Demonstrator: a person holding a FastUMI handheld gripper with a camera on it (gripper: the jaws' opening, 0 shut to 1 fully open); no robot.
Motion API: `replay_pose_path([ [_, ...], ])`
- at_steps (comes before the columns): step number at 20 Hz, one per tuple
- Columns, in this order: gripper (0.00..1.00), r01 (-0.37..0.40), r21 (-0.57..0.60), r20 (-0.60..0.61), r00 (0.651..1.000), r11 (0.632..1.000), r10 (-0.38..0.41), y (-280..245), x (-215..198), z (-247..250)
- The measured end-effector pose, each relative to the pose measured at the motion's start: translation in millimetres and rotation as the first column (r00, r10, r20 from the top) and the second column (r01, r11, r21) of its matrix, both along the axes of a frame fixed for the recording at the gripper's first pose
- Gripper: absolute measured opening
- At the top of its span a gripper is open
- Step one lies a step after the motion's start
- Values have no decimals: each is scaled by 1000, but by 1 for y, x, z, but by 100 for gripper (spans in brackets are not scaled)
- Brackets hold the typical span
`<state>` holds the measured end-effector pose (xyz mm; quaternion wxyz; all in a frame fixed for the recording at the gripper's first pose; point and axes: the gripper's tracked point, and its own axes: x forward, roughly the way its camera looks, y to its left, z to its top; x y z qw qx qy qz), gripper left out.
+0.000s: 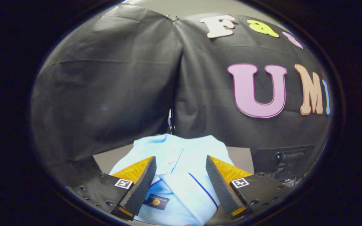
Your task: Put the clothes into the washing machine and then close the washing machine lid.
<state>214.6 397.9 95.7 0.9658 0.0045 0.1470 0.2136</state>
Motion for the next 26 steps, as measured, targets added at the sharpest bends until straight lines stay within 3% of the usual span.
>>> replay_pose_path([
  [5,98,-17,12,-172,985,1000,19,7,5,-32],
  [9,96,-34,-3,-163,986,999,33,7,4,-32],
  [14,35,-36,114,-203,977,993,59,11,-2,-36],
  [17,35,5,138,-175,984,990,19,-3,-1,-35],
  [18,8,19,158,-182,983,987,10,-5,1,-34],
  [20,8,37,171,-188,982,985,-4,-22,2,-36],
  [22,8,96,145,-187,980,985,-68,-58,6,-37],
  [26,8,284,18,-132,951,959,-279,-163,15,-36],
])
